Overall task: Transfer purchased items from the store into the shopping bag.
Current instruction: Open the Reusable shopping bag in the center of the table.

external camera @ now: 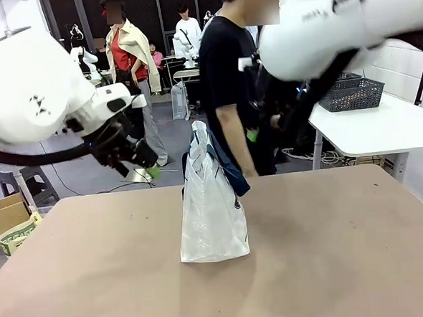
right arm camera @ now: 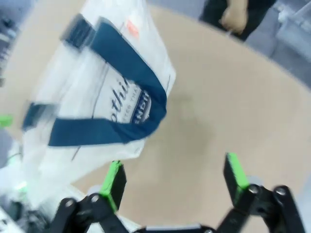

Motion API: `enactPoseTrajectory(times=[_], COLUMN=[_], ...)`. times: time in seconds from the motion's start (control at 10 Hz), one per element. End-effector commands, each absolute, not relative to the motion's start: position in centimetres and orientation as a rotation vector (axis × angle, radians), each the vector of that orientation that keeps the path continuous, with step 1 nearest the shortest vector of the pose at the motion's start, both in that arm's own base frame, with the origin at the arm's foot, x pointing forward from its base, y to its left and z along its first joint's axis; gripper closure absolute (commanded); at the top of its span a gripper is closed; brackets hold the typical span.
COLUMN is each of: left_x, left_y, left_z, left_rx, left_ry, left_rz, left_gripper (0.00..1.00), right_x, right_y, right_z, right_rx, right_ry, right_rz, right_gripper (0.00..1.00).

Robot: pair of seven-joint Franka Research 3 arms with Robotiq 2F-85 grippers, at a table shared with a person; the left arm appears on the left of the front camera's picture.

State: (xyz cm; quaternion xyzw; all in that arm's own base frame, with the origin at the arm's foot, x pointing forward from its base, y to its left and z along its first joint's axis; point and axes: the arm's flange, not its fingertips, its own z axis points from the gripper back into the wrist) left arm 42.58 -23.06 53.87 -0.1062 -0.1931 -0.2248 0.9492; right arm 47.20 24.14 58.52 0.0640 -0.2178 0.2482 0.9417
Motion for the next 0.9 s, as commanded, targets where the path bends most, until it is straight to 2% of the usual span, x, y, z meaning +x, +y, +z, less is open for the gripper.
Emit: enactPoseTrajectory(times=[0.0, 0.1, 0.2, 0.4, 0.5, 0.6, 0.8], left_x=[44.1, 43.9, 43.2, 43.8, 43.8, 43.9, 45.1], left_y=[-24.3, -23.7, -23.9, -24.4, -24.4, -25.4, -27.2], left_z=[55.2, 55.5, 54.9, 55.7, 54.6, 56.1, 58.1], left_rx=[-0.244, -0.302, -0.229, -0.254, -0.282, -0.296, -0.328], left_ry=[-0.366, -0.403, -0.385, -0.392, -0.386, -0.346, -0.278], left_rz=[-0.429, -0.511, -0.452, -0.465, -0.402, -0.322, -0.2], left_gripper=[0.0, 0.0, 0.0, 0.0, 0.0, 0.0, 0.0], right_x=[49.9, 50.0, 48.5, 48.5, 49.5, 49.3, 50.6], right_y=[26.8, 26.6, 25.5, 25.5, 26.4, 27.6, 30.1], right_z=[59.8, 59.7, 59.8, 59.8, 60.2, 60.2, 61.0], right_rx=[0.112, 0.071, 0.137, 0.137, 0.126, 0.185, 0.155], right_ry=[-0.422, -0.447, -0.441, -0.441, -0.447, -0.374, -0.275], right_rz=[0.46, 0.529, 0.486, 0.486, 0.499, 0.433, 0.344], right_gripper=[0.0, 0.0, 0.0, 0.0, 0.0, 0.0, 0.0])
